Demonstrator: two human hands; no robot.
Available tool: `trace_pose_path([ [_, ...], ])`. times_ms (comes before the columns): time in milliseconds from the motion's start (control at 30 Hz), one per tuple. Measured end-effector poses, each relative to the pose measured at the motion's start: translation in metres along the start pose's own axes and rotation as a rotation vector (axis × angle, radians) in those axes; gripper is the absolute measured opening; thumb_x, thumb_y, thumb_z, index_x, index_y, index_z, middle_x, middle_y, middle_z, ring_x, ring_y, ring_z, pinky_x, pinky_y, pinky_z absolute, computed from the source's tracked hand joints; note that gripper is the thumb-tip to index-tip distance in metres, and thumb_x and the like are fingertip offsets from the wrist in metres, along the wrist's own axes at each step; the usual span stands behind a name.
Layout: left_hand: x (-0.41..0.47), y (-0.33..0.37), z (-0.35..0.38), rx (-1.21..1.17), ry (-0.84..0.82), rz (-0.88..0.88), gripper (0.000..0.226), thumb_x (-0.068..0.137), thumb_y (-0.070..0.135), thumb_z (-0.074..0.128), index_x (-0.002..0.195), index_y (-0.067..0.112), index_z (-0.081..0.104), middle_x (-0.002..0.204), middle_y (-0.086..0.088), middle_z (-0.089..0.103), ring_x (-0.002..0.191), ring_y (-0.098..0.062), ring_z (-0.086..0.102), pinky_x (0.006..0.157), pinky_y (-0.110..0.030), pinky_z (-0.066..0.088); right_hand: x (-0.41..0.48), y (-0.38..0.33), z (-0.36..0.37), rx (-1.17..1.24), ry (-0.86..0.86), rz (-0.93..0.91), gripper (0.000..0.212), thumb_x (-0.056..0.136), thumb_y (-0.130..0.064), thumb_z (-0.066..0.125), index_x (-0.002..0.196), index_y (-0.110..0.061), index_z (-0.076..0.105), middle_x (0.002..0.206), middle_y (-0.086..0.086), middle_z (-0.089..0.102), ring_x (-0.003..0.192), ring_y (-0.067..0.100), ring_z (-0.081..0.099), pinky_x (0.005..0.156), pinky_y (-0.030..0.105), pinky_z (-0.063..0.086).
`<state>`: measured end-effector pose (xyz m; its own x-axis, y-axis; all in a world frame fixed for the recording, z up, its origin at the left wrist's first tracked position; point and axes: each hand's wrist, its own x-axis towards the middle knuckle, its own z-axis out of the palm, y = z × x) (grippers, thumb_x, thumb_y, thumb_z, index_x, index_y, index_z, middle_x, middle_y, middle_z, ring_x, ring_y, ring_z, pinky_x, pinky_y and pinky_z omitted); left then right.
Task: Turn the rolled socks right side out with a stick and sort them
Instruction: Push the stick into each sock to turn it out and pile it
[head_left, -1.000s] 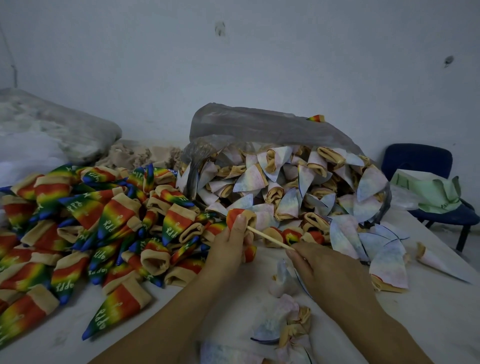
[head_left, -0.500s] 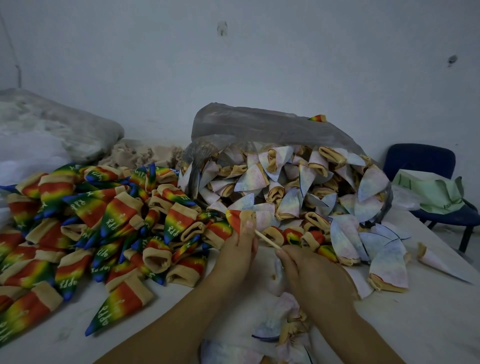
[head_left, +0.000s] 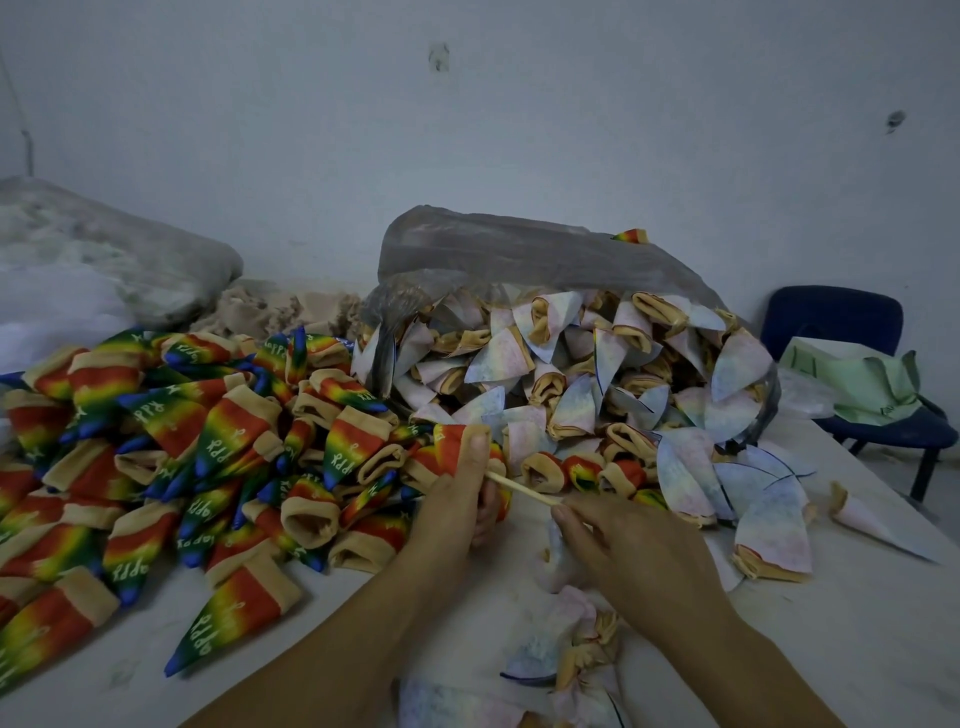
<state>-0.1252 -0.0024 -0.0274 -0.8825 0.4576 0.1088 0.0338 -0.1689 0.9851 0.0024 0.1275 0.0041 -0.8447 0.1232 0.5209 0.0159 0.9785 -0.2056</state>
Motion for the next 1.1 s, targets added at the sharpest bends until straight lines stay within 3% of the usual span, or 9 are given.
trace_pose_path([
  [233,-0.003,0.004,0.001,0.074,-0.041,-0.013,0.069,0.074,0.081,0.042,0.041,0.021,0.04,0.045,-0.002,0.031,0.041,-0.016,0.027,0.045,-0.028,0.019,0.0,-0.002,-0.003,-0.028,-0.012,0.011,0.024,0.096,-0.037,0.048,0.08,-0.029,0.065,0.07,-0.008,0.063,0.061,0.006,0.054,0.048,0.01,0.021],
  [333,-0.006,0.006,0.006,0.115,-0.079,-0.04,0.064,0.086,0.068,0.038,0.043,0.02,0.04,0.046,-0.001,0.031,0.041,-0.014,0.027,0.046,-0.026,0.019,0.002,-0.004,-0.003,-0.011,-0.005,0.021,0.02,0.097,-0.032,0.049,0.089,-0.027,0.066,0.077,-0.008,0.066,0.067,0.008,0.058,0.052,0.017,0.035],
  [433,-0.008,0.009,0.009,0.157,-0.075,-0.027,0.065,0.098,0.056,0.037,0.044,0.02,0.041,0.042,0.005,0.034,0.037,-0.009,0.032,0.042,-0.021,0.026,0.005,-0.004,0.01,0.101,-0.007,0.077,0.016,0.09,0.0,0.054,0.084,0.002,0.069,0.07,0.017,0.067,0.063,0.024,0.065,0.059,0.033,0.051],
  [500,-0.009,0.012,0.012,0.23,-0.061,0.012,0.064,0.1,0.053,0.035,0.046,0.018,0.04,0.04,0.007,0.034,0.036,-0.006,0.032,0.042,-0.017,0.029,0.006,-0.004,0.011,0.296,-0.045,0.211,0.024,0.095,0.002,0.045,0.087,0.014,0.065,0.076,0.029,0.065,0.073,0.032,0.064,0.073,0.034,0.046],
  [633,-0.007,0.014,0.016,0.322,-0.032,0.066,0.062,0.101,0.052,0.034,0.048,0.02,0.036,0.041,0.009,0.031,0.037,-0.006,0.028,0.041,-0.015,0.026,-0.002,-0.009,0.013,0.123,-0.017,0.2,0.03,0.1,-0.038,0.038,0.108,-0.03,0.065,0.085,-0.011,0.064,0.075,0.003,0.049,0.064,0.02,0.031],
  [733,-0.008,0.013,0.015,0.352,-0.027,0.076,0.063,0.099,0.057,0.032,0.048,0.021,0.035,0.042,0.008,0.031,0.038,-0.006,0.03,0.042,-0.015,0.026,-0.001,-0.01,0.011,0.186,-0.025,0.213,0.027,0.098,-0.039,0.039,0.104,-0.034,0.065,0.077,-0.013,0.06,0.073,0.005,0.053,0.062,0.024,0.04],
  [867,-0.013,0.006,0.016,0.226,-0.036,0.008,0.066,0.094,0.063,0.033,0.044,0.022,0.048,0.043,0.007,0.042,0.042,-0.007,0.04,0.046,-0.015,0.032,0.001,0.007,0.0,0.106,-0.08,0.093,0.024,0.096,-0.041,0.044,0.099,-0.034,0.067,0.076,-0.013,0.061,0.066,0.003,0.051,0.053,0.013,0.033],
  [967,-0.012,0.007,0.011,0.077,-0.06,-0.14,0.055,0.099,0.047,0.046,0.051,0.022,0.06,0.054,0.004,0.052,0.052,-0.009,0.046,0.058,-0.023,0.037,0.004,0.018,-0.012,0.035,-0.067,0.024,0.023,0.095,-0.042,0.045,0.104,-0.037,0.066,0.078,-0.014,0.052,0.074,0.006,0.053,0.06,0.026,0.034],
  [1100,-0.013,0.01,0.007,-0.031,-0.167,-0.136,0.053,0.099,0.036,0.045,0.053,0.011,0.05,0.054,-0.003,0.043,0.051,-0.014,0.038,0.061,-0.031,0.031,0.008,0.019,-0.02,-0.108,-0.062,-0.055,0.018,0.092,-0.025,0.059,0.107,-0.03,0.069,0.081,-0.009,0.051,0.078,0.016,0.054,0.068,0.032,0.025],
])
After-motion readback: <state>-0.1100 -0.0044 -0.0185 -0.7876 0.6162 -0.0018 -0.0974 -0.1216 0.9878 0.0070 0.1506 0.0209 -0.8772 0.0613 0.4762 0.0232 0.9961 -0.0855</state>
